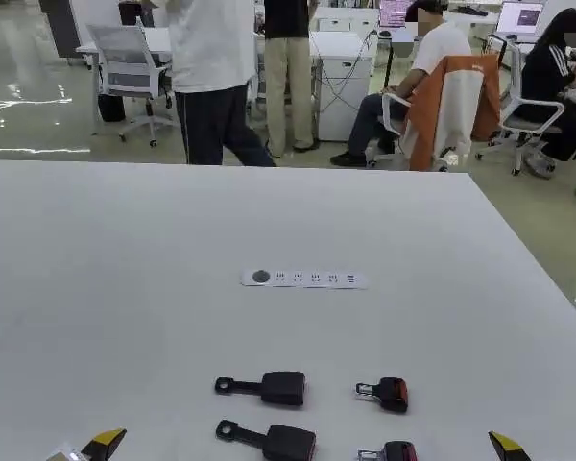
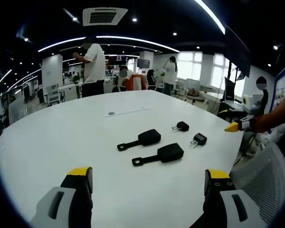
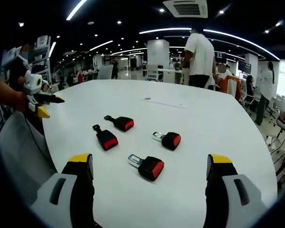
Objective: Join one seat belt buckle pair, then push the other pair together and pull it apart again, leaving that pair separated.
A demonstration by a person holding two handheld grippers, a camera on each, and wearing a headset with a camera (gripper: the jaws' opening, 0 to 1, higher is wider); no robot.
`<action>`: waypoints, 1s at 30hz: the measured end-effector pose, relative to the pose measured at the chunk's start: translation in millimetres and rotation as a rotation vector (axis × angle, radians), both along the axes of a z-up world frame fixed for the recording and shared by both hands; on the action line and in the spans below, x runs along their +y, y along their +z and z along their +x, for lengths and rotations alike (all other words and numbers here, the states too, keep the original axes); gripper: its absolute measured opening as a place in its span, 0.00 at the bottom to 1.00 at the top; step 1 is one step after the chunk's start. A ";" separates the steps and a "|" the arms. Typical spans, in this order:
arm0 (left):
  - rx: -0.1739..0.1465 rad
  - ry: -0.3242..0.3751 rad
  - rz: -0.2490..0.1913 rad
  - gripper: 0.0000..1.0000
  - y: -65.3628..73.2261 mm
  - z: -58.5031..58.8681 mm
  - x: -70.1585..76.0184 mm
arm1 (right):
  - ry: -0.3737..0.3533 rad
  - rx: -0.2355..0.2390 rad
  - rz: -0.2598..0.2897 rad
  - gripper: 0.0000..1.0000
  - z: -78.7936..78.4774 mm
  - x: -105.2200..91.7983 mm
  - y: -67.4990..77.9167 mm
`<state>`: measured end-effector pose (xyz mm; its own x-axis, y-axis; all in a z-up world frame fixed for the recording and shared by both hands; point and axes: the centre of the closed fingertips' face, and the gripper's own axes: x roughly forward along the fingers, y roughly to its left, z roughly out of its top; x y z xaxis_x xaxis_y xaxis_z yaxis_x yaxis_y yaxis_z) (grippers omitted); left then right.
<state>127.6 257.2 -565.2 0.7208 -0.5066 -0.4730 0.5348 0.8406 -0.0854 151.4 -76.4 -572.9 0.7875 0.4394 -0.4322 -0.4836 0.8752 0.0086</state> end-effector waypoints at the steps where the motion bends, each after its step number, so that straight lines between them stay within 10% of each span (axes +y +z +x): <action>1: 0.000 0.000 0.000 1.00 -0.4 0.1 0.2 | 0.000 0.001 0.002 0.99 -0.2 0.2 0.0; 30: 0.000 0.006 -0.007 1.00 -1.5 0.7 0.8 | -0.004 0.001 0.005 0.99 -0.2 -0.7 -2.5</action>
<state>128.3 258.0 -566.7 0.7238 -0.5058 -0.4693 0.5300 0.8431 -0.0913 151.2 -77.0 -575.4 0.7888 0.4386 -0.4306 -0.4802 0.8771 0.0137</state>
